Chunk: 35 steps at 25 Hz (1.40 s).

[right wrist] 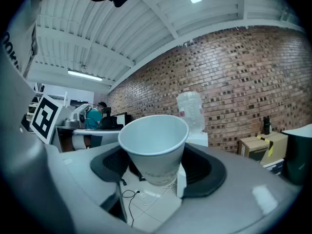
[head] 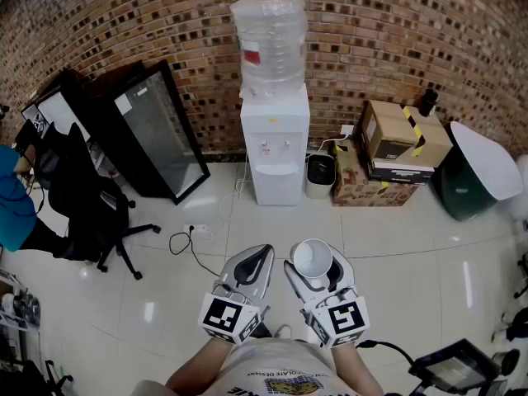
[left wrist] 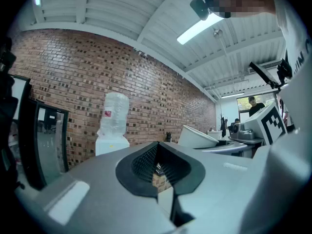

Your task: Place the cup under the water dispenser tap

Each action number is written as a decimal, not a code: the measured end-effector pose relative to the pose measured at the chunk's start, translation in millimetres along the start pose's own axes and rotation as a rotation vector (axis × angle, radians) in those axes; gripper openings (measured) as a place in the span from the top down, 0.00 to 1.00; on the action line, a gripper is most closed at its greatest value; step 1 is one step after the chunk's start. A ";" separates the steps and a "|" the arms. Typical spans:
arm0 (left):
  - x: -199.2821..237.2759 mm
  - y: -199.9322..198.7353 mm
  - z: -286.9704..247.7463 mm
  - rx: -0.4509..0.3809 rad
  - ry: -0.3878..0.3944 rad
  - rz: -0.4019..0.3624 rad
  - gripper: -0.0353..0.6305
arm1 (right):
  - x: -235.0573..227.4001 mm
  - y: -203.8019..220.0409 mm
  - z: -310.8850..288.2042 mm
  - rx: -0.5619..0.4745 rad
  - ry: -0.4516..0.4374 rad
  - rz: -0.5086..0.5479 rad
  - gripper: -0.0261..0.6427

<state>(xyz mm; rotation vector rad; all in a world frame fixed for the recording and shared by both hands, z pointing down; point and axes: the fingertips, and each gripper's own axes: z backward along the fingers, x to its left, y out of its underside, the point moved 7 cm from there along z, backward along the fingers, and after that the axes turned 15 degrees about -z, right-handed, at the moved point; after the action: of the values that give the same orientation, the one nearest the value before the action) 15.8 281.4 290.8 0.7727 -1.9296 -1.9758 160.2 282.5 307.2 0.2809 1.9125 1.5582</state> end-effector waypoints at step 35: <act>152.8 50.9 -150.6 0.013 0.038 0.074 0.95 | -78.5 -25.4 -200.5 0.065 0.055 0.043 0.47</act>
<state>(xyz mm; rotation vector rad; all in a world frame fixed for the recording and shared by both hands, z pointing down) -35.8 68.7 317.6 0.7258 -1.9225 -1.8937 106.2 73.5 327.6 0.3125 2.0140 1.5486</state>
